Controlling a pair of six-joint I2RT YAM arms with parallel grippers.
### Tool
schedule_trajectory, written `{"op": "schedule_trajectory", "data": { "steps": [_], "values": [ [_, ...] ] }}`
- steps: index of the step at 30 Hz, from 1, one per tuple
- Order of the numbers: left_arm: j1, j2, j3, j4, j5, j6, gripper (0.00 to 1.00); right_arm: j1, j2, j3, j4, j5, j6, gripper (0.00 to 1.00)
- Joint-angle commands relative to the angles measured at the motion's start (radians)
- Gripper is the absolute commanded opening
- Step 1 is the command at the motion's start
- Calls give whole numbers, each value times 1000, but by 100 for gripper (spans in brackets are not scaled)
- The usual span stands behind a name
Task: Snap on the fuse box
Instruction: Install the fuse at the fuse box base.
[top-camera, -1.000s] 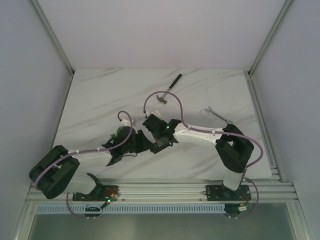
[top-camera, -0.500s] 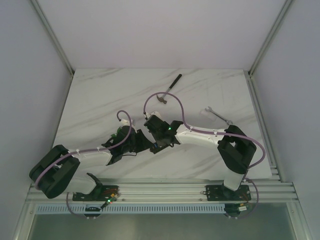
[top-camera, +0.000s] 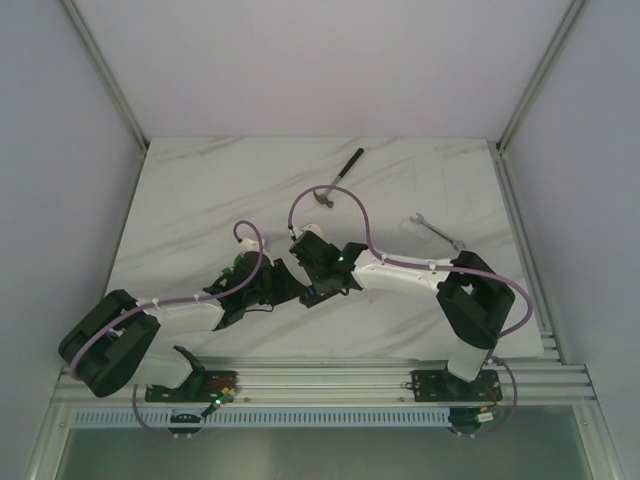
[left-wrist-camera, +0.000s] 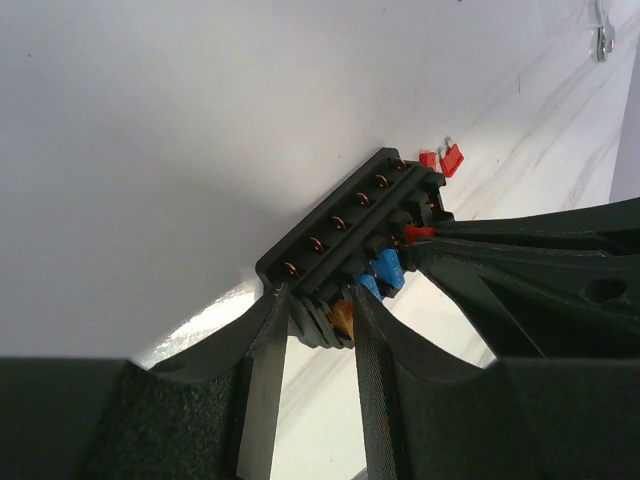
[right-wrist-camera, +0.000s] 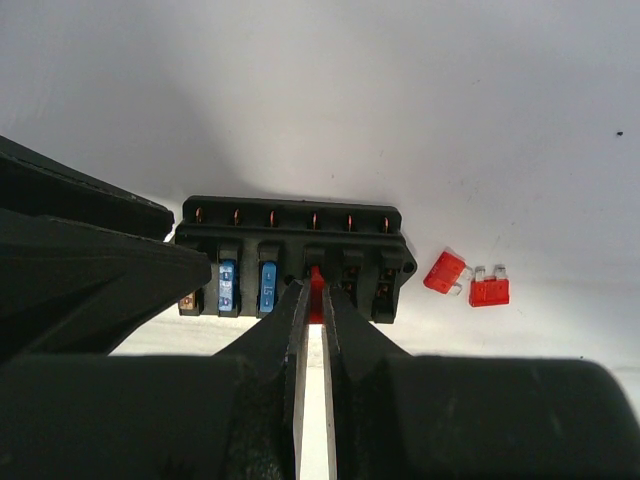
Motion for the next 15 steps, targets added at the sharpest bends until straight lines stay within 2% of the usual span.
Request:
{"op": "schedule_trajectory", "data": {
  "steps": [1,15],
  "values": [
    [12,10,4,-75,-16,10,41,5,-8,-20,-12,8,9,0],
    [12,16,4,-75,-14,8,41,4,53,-16,-42,-18,9,0]
  ]
}}
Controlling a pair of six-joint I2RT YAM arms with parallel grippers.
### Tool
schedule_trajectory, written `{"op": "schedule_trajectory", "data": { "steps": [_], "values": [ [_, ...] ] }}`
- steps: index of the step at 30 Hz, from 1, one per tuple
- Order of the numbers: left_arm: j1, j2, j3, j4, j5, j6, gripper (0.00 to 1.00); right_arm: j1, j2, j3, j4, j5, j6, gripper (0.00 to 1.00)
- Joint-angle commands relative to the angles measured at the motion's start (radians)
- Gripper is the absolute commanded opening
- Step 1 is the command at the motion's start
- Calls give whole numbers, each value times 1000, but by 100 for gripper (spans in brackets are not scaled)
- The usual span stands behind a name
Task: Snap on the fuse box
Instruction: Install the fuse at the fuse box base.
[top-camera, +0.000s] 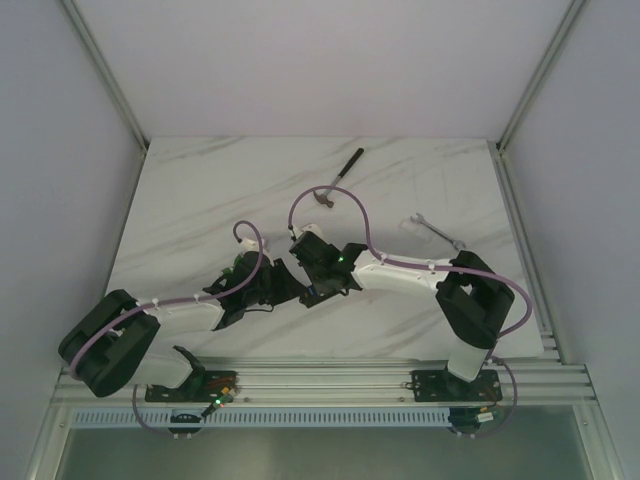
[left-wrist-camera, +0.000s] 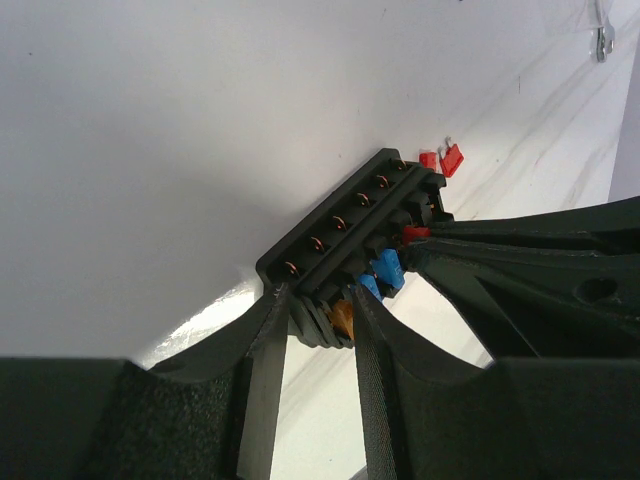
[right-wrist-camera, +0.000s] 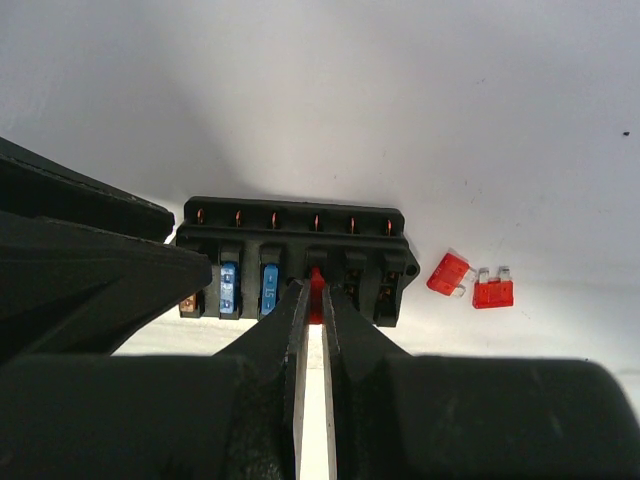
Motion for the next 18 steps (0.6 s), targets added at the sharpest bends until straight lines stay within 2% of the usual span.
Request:
{"op": "schedule_trajectory", "data": {
  "steps": [1,11,18],
  "values": [
    [9,17,5,-73,-17,11,41,5,54,-9,-58,-12,5,0],
    [10,22,5,-74,-17,8,40,4,102,-22,-122,-32,-22,0],
    [10,22,4,-77,-18,7,40,5,131,-16,-137,-107,-40,0]
  ]
}}
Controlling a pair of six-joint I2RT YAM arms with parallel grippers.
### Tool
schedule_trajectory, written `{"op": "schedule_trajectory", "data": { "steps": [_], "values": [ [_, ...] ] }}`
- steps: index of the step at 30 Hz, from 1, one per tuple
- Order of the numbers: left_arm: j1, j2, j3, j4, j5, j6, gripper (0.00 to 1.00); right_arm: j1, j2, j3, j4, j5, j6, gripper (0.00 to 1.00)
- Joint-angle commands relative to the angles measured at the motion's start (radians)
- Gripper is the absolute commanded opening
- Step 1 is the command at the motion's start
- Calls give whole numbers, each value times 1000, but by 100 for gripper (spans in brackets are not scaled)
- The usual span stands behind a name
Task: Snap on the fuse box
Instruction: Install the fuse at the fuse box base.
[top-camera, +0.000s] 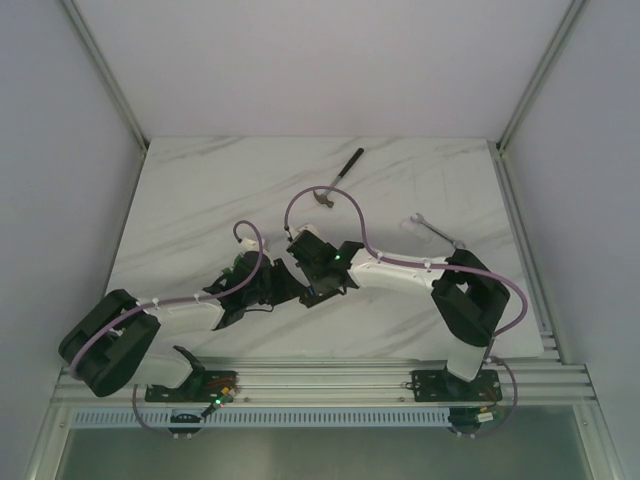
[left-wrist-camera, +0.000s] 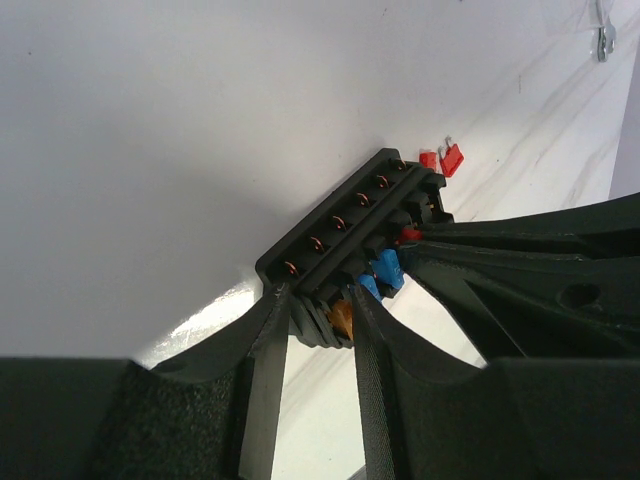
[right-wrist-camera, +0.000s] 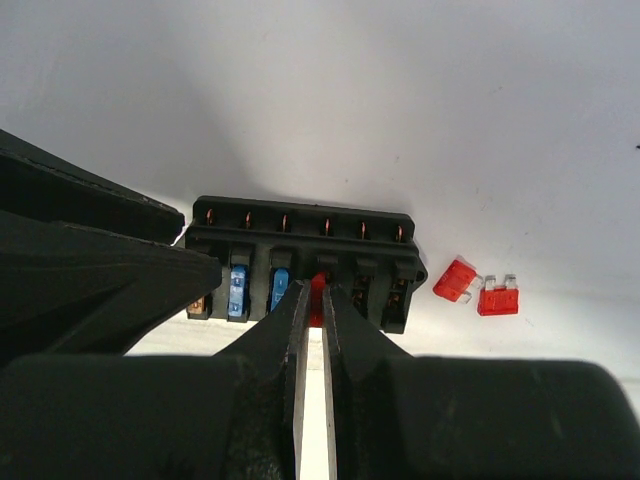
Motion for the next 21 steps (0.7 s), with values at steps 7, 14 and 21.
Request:
{"op": "schedule_trajectory", "data": {
  "steps": [7,14,21],
  "values": [
    [8,21,2,-74,-19,5,39,4,138,-66,-138,-91,0,0],
    [10,21,3,-82,-23,6,38,-37,77,-114,-147,-47,21,0],
    [11,22,7,-92,-24,6,38,-47,72,-75,-162,-58,5,0]
  ]
}}
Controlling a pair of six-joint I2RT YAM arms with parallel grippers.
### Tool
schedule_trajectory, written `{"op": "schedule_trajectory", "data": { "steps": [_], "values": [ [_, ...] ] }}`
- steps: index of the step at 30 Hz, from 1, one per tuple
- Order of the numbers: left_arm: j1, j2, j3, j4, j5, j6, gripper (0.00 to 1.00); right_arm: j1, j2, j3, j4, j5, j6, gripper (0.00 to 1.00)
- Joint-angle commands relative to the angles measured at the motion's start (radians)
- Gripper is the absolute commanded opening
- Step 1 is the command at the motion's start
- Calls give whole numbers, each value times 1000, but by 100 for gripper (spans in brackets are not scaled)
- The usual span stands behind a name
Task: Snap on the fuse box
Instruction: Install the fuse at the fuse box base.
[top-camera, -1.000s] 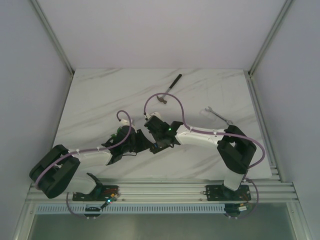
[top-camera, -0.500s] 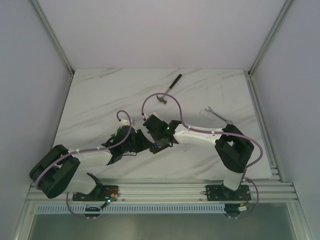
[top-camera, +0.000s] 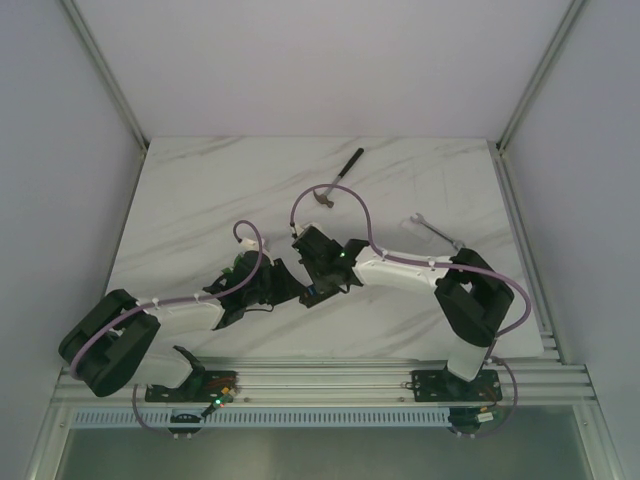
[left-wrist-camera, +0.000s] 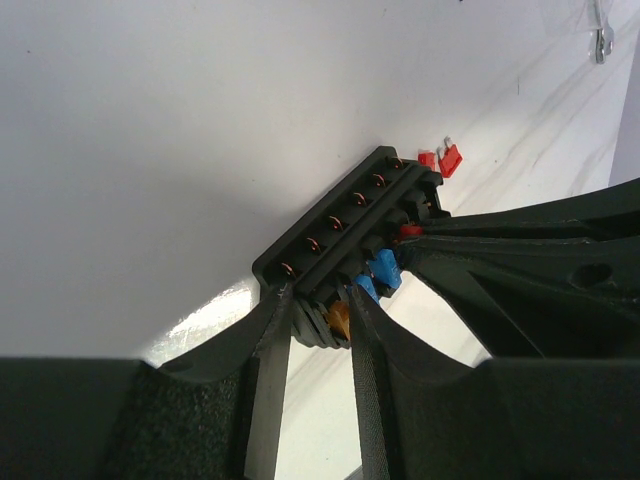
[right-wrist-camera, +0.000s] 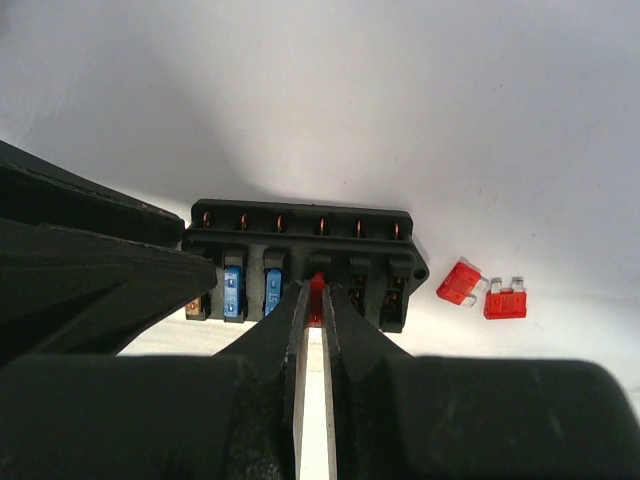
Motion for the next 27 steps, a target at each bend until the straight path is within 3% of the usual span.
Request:
{"op": "schedule_trajectory", "data": {
  "steps": [1,27],
  "values": [
    [9,23,6,-90,-26,13,38,-12,89,-48,-186,-14,-13,0],
    [13,31,8,-98,-22,13,37,-11,236,-57,-244,-31,-44,0]
  ]
}}
